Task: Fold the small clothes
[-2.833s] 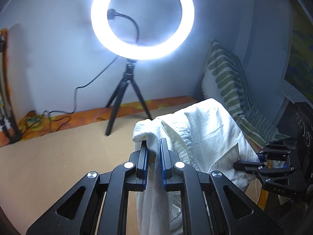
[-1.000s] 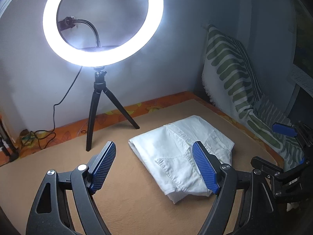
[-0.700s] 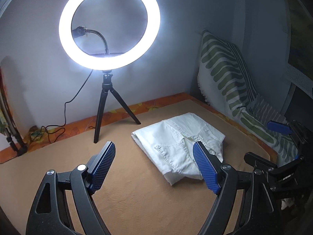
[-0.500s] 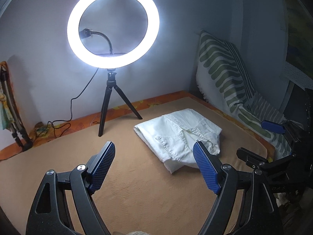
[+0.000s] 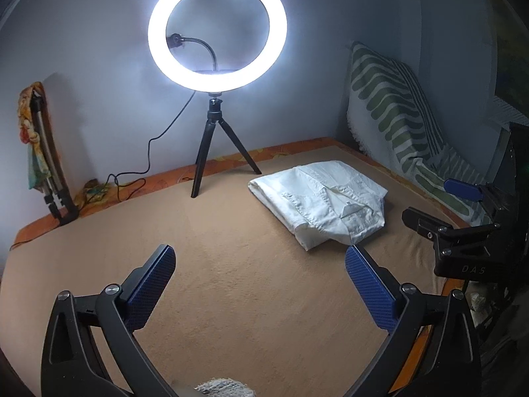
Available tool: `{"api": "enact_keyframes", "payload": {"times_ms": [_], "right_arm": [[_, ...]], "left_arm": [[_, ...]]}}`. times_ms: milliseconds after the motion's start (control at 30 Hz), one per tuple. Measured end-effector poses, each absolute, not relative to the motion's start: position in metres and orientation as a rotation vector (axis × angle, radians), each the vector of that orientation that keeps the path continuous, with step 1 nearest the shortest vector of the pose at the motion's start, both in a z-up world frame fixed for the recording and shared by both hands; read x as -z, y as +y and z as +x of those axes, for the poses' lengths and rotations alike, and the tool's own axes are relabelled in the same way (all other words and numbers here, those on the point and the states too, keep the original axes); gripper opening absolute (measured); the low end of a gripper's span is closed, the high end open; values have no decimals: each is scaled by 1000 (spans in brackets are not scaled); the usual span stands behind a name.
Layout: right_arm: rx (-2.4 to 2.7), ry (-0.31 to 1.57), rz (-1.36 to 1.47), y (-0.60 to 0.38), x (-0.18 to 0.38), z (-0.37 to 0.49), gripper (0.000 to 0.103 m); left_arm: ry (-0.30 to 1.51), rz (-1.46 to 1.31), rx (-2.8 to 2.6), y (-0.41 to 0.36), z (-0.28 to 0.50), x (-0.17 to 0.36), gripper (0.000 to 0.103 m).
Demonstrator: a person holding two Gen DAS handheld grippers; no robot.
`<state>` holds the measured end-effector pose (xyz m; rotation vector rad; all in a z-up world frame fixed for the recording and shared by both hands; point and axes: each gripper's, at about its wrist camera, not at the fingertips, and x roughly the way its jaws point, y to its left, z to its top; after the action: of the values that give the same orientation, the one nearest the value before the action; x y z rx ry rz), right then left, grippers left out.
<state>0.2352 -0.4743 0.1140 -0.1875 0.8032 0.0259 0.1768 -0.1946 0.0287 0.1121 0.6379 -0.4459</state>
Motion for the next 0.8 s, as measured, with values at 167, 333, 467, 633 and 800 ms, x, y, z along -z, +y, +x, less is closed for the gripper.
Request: {"api": "enact_keyframes", "payload": {"times_ms": [167, 333, 467, 633, 800], "right_arm": [[-20, 787, -178, -475, -116, 235, 103], [-16, 772, -192, -474, -117, 233, 103], [-15, 766, -211, -473, -117, 230, 103], [-16, 764, -218, -473, -117, 228, 103], [-18, 764, -218, -473, -117, 228, 103]], "left_arm": [[637, 112, 461, -193, 168, -26, 102], [624, 126, 482, -195, 160, -28, 102], [617, 126, 489, -195, 154, -31, 102], [607, 134, 495, -195, 149, -33, 102], [598, 146, 490, -193, 148, -31, 102]]}}
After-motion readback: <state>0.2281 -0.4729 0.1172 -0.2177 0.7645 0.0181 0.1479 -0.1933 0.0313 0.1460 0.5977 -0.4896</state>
